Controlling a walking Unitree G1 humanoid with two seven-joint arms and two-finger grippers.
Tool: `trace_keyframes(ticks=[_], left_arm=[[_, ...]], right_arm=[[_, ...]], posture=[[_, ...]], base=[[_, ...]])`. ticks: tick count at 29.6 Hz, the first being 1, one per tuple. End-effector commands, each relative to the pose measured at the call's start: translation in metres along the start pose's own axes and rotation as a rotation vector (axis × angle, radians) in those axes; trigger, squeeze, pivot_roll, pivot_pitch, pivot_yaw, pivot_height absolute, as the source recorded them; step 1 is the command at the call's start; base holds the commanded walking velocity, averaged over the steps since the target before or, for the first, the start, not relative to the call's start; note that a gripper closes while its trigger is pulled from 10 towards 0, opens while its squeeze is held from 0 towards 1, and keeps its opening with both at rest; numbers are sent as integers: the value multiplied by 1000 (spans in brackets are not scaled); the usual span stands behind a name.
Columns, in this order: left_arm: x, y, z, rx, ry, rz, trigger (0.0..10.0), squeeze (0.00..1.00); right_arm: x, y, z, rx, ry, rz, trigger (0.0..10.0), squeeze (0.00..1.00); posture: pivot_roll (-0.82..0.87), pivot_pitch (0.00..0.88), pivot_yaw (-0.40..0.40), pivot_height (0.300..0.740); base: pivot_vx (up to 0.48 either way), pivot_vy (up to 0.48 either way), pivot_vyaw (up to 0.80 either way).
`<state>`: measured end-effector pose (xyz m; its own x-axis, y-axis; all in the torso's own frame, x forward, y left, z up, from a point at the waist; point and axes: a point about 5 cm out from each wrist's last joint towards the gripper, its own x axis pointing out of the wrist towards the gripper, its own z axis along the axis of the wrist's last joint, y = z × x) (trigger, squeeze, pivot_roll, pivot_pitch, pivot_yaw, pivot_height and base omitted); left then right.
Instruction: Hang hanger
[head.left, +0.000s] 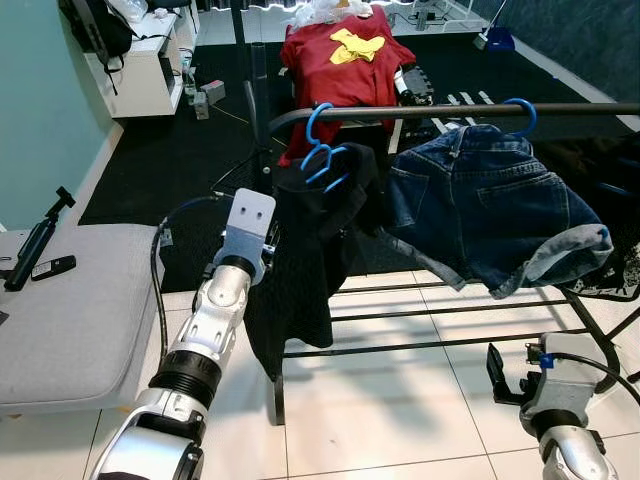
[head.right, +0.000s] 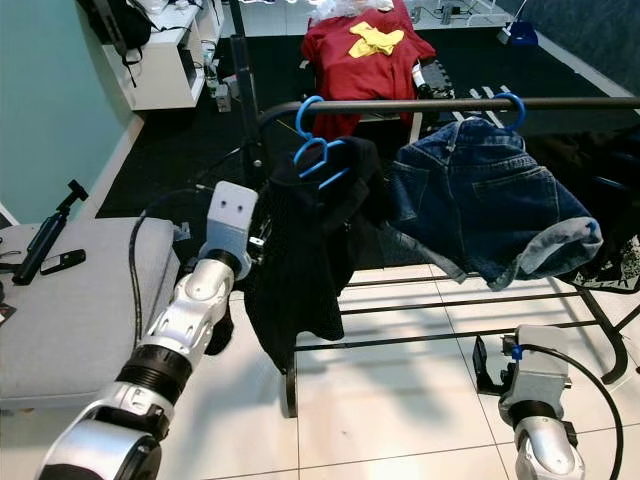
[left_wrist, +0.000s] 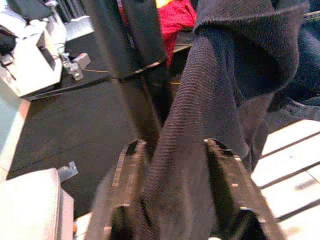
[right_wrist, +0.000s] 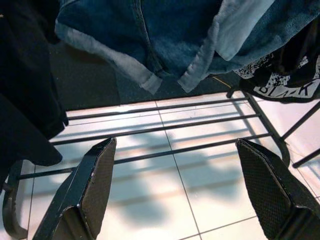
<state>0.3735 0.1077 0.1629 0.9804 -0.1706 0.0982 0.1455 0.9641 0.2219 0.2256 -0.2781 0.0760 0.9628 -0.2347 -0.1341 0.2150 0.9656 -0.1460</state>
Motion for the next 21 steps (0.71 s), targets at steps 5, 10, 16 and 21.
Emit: trace_keyframes(ticks=[5, 10, 16, 21], left_arm=[[0, -4, -9, -10, 45, -14, 0, 0], [2, -3, -4, -35, 29, -18, 0, 0], [7, -2, 30, -199, -130, -100, 0, 0], [3, 10, 70, -242, -334, -244, 0, 0]], right_arm=[[-2, -1, -2, -7, 21, -4, 10000, 0], [-2, -1, -2, -7, 22, -5, 10000, 0], [0, -3, 1, -7, 18, -12, 10000, 0], [1, -4, 6, 0, 1, -12, 10000, 0]], posture=[[-133, 152, 28, 740], [-135, 151, 29, 740], [-135, 150, 25, 740], [-133, 150, 25, 740]], base=[[0, 0, 0], [0, 0, 0], [0, 0, 0], [0, 0, 0]])
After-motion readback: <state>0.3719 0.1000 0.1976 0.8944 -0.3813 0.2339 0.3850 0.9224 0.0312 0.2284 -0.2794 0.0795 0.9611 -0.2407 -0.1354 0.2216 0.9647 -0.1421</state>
